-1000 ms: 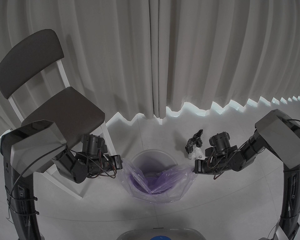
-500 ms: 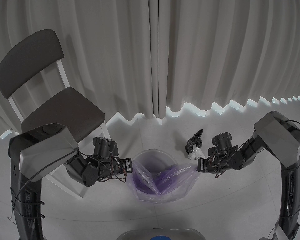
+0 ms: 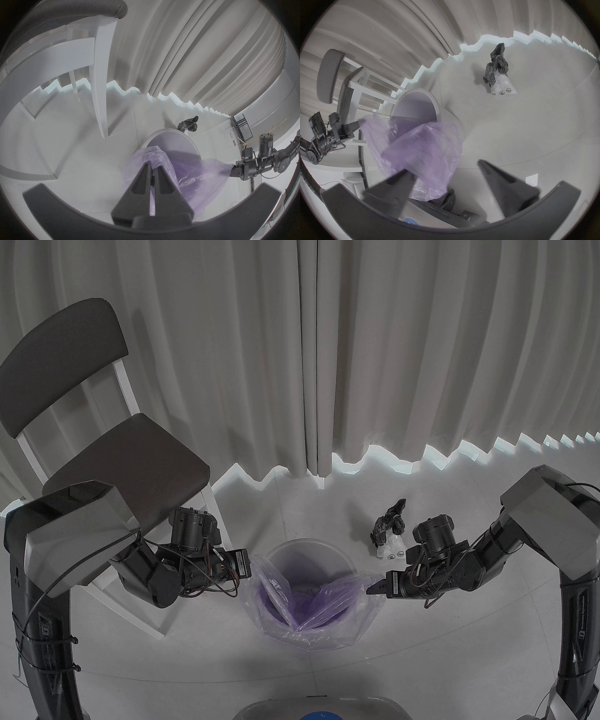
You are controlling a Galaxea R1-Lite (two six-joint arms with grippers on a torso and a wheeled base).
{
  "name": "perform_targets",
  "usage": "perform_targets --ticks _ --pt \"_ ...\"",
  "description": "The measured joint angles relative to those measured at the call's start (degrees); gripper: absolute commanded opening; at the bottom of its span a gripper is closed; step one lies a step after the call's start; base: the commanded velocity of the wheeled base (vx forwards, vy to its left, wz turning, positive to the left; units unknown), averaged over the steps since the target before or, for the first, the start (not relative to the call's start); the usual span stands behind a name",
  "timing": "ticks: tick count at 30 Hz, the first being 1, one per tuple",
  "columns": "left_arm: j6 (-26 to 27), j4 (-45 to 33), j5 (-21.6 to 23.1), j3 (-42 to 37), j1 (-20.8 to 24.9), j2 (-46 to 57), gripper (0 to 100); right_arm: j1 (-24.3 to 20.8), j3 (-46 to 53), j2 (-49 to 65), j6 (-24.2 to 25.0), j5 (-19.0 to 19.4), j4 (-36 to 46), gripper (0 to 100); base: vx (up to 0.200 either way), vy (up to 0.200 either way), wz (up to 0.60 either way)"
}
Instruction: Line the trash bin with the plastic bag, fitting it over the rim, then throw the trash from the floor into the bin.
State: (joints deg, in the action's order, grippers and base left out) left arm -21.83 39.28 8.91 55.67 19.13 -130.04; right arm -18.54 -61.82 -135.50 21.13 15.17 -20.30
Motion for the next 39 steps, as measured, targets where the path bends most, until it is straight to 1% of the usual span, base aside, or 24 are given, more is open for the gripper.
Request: perform_targets --ticks 3,10,13,17,21,25,27,28,32,39 --pt "0.1 0.0 -0.1 -0.1 0.4 0.5 0 1.2 1.1 1.8 -1.6 0.3 0.1 100 0.0 0.0 0.0" --pt "0.2 0.0 -0.3 -0.5 1.1 1.3 0 1.8 3.8 6.6 -2.4 0.6 -0.1 100 0.0 0.0 0.0" --pt "0.3 0.0 -0.4 -0.4 1.3 1.0 0 0.8 5.3 9.2 -2.5 0.6 -0.2 100 0.0 0.0 0.0" --pt "0.3 -0.2 -0.8 0.4 1.7 -0.4 0 -2.0 7.9 12.3 -2.5 0.3 -0.5 100 0.0 0.0 0.0" --pt "0.5 -0.7 -2.5 2.4 1.8 -2.7 0 -4.6 10.6 14.4 -2.5 0.0 -4.4 100 0.0 0.0 0.0" --pt "1.8 -0.9 -2.9 3.7 1.8 -4.4 0 -6.3 13.1 15.3 -2.8 0.0 -8.2 100 0.0 0.0 0.0" --pt "2.2 -1.1 -2.9 4.3 1.7 -4.9 0 -7.1 14.2 15.7 -3.0 0.0 -8.8 100 0.0 0.0 0.0" --pt "2.2 -1.3 -2.9 4.4 1.6 -4.9 100 -7.4 14.5 15.9 -3.1 0.0 -9.0 100 0.0 0.0 0.0" --pt "2.2 -2.5 -2.9 4.4 1.4 -4.9 100 -8.1 15.4 16.8 -3.2 -0.1 -9.1 100 0.0 0.0 0.0" --pt "2.2 -1.9 -2.9 3.2 1.2 -4.2 100 -8.8 16.7 19.1 -3.3 -0.1 -9.2 100 0.0 0.0 0.0"
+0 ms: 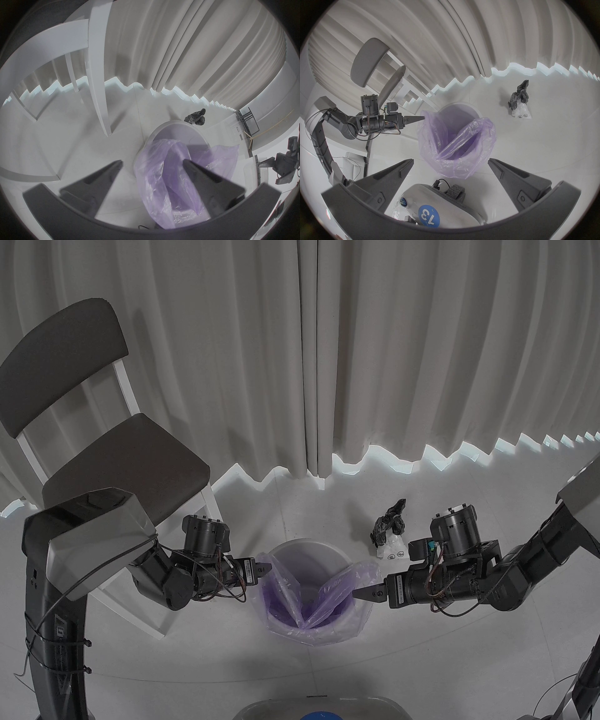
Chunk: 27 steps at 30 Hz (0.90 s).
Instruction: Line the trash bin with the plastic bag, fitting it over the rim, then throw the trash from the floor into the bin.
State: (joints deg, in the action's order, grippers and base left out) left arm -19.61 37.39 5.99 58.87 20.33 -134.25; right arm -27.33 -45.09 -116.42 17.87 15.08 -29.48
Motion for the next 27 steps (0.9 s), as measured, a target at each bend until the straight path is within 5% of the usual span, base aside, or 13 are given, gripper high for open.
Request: perform_targets --ticks 11,20,27 --pt "0.1 0.2 0.0 -6.0 -0.5 6.7 100 -4.4 -0.4 4.8 -3.0 -5.7 2.5 100 0.0 0.0 0.0" --pt "1.1 1.7 0.0 -11.3 -0.7 13.0 100 -5.0 -7.9 7.4 -12.0 -11.8 21.0 100 0.0 0.0 0.0" --pt "5.9 2.6 -4.1 -15.9 0.8 20.7 100 -5.2 -15.6 10.0 -13.6 -17.2 31.2 100 0.0 0.0 0.0"
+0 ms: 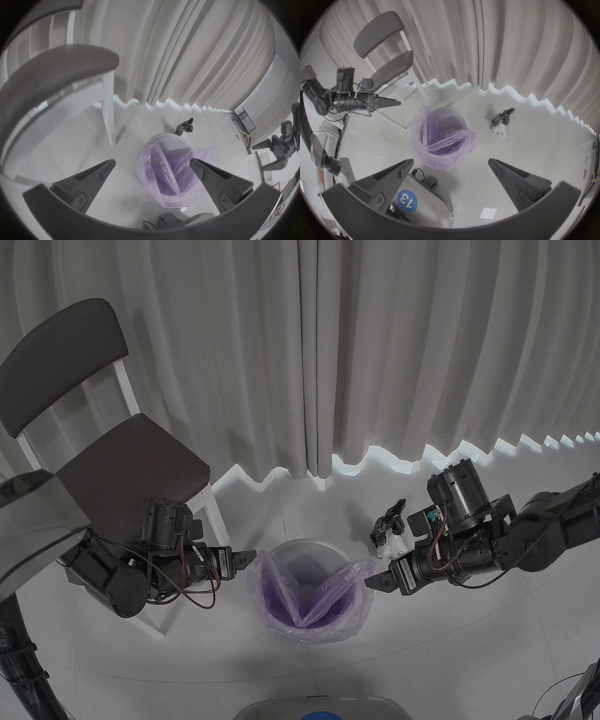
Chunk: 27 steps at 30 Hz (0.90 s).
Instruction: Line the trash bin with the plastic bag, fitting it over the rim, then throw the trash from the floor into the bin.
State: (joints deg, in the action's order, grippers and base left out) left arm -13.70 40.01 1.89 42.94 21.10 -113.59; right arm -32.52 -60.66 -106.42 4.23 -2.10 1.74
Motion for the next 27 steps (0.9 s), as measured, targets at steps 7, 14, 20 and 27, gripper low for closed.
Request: perform_targets --ticks 7,14,20,27 --pt "4.8 -0.7 -5.0 -4.1 2.2 10.1 100 -0.2 -1.2 5.8 -0.3 -3.1 6.4 100 0.0 0.0 0.0" --pt "6.3 -2.0 -6.0 -10.9 5.3 21.7 100 -0.9 -0.8 13.4 0.2 -4.5 11.5 100 0.0 0.0 0.0" --pt "6.2 -2.1 -5.9 -16.1 10.5 30.7 100 -1.1 3.4 19.3 1.6 -4.8 12.2 100 0.0 0.0 0.0" --pt "6.5 -2.0 -5.6 -18.2 12.5 35.6 100 -1.2 9.5 24.1 1.9 -4.2 12.2 100 0.143 0.0 0.0"
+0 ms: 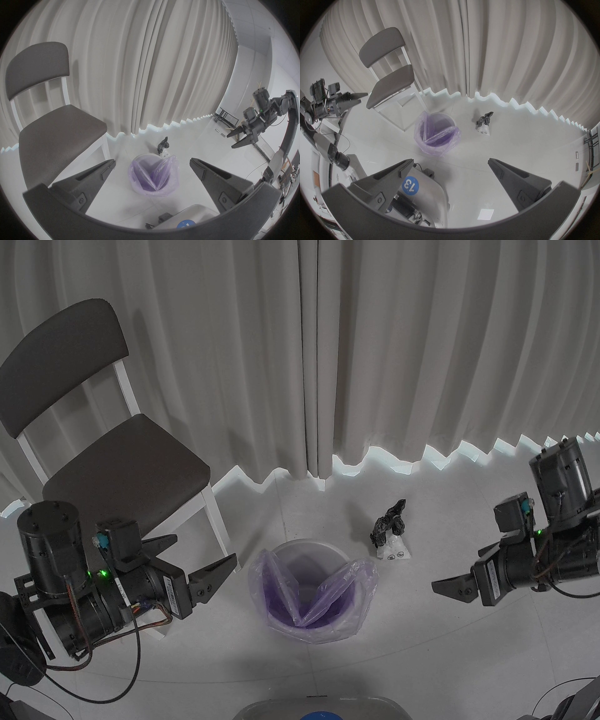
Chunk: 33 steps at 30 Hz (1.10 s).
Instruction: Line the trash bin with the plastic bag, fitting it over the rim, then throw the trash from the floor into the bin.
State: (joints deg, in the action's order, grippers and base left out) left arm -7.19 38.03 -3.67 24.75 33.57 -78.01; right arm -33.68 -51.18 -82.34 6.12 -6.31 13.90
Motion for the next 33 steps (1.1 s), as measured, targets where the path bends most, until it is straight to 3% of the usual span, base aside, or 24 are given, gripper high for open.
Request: perform_targets --ticks 7,13,21,28,33 --pt "-0.1 0.2 -0.2 -0.4 0.5 2.0 100 0.1 1.9 0.7 -0.3 0.7 -3.5 100 0.0 0.0 0.0" --pt "-0.3 0.1 0.0 -0.9 0.5 3.0 100 -0.1 2.0 -3.7 -3.2 1.0 -11.6 100 0.0 0.0 0.0" --pt "-0.2 -0.5 0.0 -0.9 -0.1 3.7 100 -2.1 0.6 -13.4 -16.9 1.6 -21.9 100 0.0 0.0 0.0" --pt "0.0 -0.8 -0.1 -1.4 -3.3 4.4 100 -2.9 -4.9 -23.7 -29.9 7.6 -23.7 100 0.0 0.0 0.0" --pt "-0.2 -0.8 0.1 -1.9 -7.6 5.7 100 -3.0 -9.0 -29.1 -35.3 10.6 -23.2 100 0.0 0.0 0.0"
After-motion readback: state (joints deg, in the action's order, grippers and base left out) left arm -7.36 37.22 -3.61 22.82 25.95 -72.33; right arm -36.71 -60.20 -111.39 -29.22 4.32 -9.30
